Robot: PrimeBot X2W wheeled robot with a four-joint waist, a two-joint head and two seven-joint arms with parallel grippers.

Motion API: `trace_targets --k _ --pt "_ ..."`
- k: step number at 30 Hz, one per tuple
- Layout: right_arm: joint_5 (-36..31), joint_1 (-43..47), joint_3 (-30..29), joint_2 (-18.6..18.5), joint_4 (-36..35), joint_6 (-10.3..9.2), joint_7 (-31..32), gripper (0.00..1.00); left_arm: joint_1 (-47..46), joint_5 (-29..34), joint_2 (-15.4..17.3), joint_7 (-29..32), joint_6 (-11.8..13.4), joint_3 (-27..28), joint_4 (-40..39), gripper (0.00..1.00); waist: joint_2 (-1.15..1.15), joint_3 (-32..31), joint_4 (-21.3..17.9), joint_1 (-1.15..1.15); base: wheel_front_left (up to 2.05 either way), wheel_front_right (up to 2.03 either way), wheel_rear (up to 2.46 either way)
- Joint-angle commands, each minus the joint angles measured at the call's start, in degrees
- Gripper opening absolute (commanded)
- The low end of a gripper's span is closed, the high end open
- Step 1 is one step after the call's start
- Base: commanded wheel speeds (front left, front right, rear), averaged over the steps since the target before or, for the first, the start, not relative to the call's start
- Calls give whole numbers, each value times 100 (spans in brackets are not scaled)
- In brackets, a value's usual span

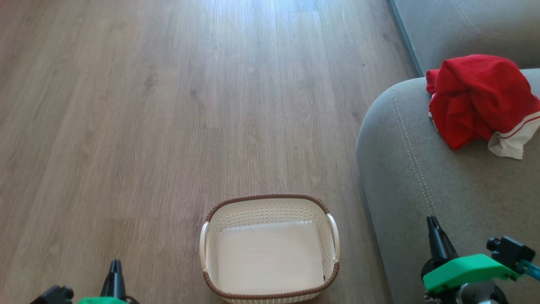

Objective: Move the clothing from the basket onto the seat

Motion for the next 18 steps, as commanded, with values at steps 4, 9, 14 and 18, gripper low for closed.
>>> trace_targets --k 4,9,14,18 --pt "351 -351 -25 -10 -225 -1 77 0 -301 -249 -2 67 -95 270 -189 0 0 9 -11 0 0 0 0" --pt "677 -389 -48 -14 -248 -1 156 0 -341 -487 -68 148 -174 389 -211 0 0 20 -24 0 0 0 0" --pt "1004 -427 -70 -18 -271 -1 235 0 -381 -724 -133 229 -252 509 -234 0 0 31 -38 0 0 0 0" --pt "1266 -457 -87 -23 -289 -1 297 0 -414 -913 -186 294 -315 604 -252 0 0 39 -48 0 0 0 0"
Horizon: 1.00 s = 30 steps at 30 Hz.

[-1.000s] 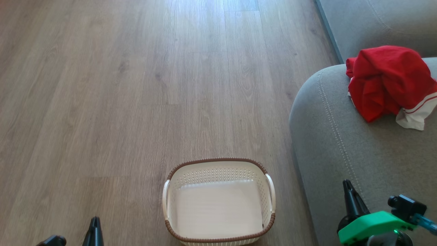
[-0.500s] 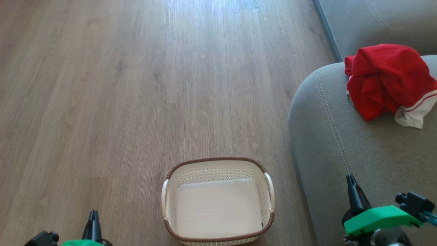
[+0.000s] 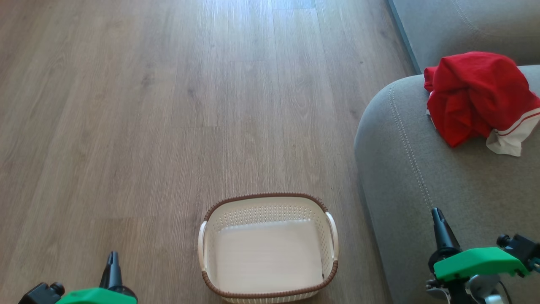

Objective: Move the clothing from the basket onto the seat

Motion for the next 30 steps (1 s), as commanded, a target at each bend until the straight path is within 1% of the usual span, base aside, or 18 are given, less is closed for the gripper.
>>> trace_targets --k 1,30 --pt "159 -334 29 -24 -219 0 33 0 -298 -106 4 45 -74 216 -209 0 0 2 -3 0 0 0 0" --pt "2013 -544 -67 -71 -347 0 451 0 -524 -1429 -366 501 -514 885 -335 0 0 63 -78 0 0 0 0"
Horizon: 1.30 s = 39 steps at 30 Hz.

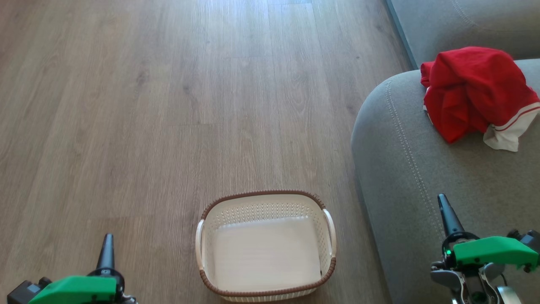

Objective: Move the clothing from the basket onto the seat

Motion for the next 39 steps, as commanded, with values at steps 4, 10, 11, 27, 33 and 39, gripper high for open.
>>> trace_targets --k 4,10,11,27,33,39 --pt "371 -349 70 -78 -246 -1 92 0 -325 -257 -29 96 -113 333 -211 0 0 9 -12 0 0 0 0" --pt "843 -400 55 -96 -279 -1 189 0 -382 -587 -122 210 -223 501 -242 0 0 25 -30 0 0 0 0" --pt "911 -407 54 -99 -284 -1 203 0 -390 -635 -135 227 -239 525 -247 0 0 27 -33 0 0 0 0" --pt "2002 -524 35 -153 -360 -1 413 0 -519 -1389 -347 488 -490 909 -319 0 0 62 -76 0 0 0 0" --pt "2190 -541 47 -173 -373 -1 435 0 -540 -1509 -382 531 -530 971 -331 0 0 68 -83 0 0 0 0" --pt "2207 -540 67 -187 -375 -1 420 0 -540 -1508 -383 532 -530 972 -331 0 0 68 -83 0 0 0 0"
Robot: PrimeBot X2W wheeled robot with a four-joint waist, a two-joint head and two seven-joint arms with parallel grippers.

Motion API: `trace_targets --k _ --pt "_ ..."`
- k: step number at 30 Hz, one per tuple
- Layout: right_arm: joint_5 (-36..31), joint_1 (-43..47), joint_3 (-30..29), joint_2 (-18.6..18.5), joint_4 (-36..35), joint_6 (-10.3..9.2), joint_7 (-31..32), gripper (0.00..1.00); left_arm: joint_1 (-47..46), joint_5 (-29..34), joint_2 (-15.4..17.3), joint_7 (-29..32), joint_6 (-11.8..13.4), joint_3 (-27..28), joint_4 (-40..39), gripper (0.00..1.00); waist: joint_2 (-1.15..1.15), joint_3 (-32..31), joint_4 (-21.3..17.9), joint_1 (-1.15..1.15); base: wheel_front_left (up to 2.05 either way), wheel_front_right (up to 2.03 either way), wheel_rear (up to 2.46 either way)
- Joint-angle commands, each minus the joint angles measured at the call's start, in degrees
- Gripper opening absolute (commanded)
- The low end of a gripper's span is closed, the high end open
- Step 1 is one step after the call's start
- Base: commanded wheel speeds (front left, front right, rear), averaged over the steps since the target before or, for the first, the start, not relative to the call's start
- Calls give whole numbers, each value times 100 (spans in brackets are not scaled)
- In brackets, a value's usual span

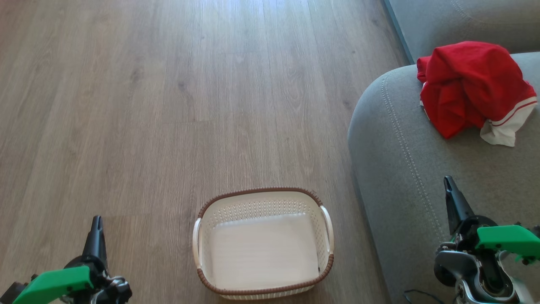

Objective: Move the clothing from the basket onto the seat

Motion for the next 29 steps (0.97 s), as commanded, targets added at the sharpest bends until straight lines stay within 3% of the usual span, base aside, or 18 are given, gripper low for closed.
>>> trace_targets --k 1,29 --pt "49 -294 125 -109 -225 -1 45 0 -289 -18 63 28 -50 195 -212 0 0 0 1 0 0 0 0" --pt "168 -284 261 -209 -237 -1 -61 0 -289 -12 58 33 -50 201 -213 0 0 0 1 0 0 0 0"
